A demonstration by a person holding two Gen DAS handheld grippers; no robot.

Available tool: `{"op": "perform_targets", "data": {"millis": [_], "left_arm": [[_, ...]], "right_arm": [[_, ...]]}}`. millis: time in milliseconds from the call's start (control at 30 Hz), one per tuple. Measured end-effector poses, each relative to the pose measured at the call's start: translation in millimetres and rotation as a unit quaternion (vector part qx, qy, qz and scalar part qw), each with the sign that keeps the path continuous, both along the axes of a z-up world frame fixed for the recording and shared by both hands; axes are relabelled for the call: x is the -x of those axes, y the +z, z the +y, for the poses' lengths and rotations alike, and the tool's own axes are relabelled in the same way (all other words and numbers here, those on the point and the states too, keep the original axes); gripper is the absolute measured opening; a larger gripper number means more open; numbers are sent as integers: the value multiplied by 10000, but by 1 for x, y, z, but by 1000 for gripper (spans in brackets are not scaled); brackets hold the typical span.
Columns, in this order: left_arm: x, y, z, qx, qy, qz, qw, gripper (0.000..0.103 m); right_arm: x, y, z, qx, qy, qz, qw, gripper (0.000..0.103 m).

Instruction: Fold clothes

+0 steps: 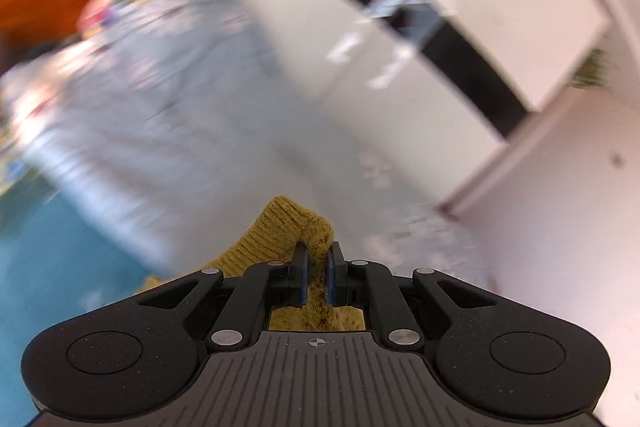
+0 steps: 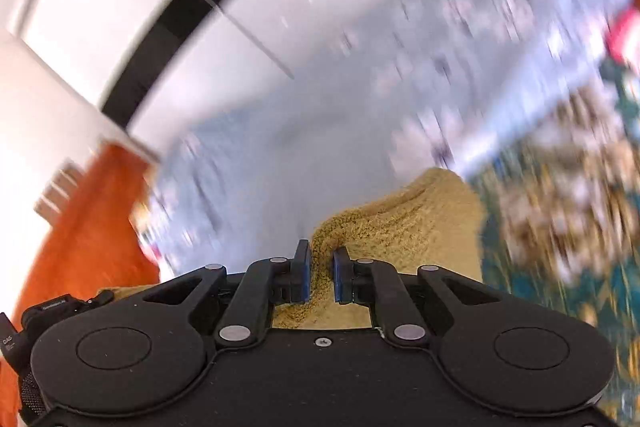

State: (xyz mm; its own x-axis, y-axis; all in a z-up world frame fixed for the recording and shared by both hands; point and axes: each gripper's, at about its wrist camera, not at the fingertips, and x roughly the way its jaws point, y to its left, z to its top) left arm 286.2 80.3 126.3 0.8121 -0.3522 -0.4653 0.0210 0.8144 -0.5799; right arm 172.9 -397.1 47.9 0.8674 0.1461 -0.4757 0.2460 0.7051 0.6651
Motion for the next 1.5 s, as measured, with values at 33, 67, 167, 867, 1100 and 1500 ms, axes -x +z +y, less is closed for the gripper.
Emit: {"op": "perform_targets", "data": {"millis": [33, 67, 167, 867, 1100, 1500], "left_arm": [[-7, 15, -8, 32, -151, -184, 9997, 7], [-12, 30, -14, 104, -288, -362, 9989, 7], [-20, 54, -24, 245, -608, -700, 9954, 7], [38, -259, 88, -1176, -68, 3235, 9389, 7], [77, -297, 122, -1396, 155, 3736, 9169, 6], [92, -333, 172, -382, 759, 4091, 9085, 15]], "right_arm": [[1, 15, -6, 67, -75, -180, 9998, 11], [1, 29, -11, 134, -150, -360, 9992, 11], [15, 67, -24, 352, -345, -796, 9956, 11], [107, -191, 129, -758, 944, 2992, 9465, 12], [97, -227, 161, -481, 1362, 3581, 9224, 13], [98, -207, 140, 393, 990, 4426, 8904, 38]]}}
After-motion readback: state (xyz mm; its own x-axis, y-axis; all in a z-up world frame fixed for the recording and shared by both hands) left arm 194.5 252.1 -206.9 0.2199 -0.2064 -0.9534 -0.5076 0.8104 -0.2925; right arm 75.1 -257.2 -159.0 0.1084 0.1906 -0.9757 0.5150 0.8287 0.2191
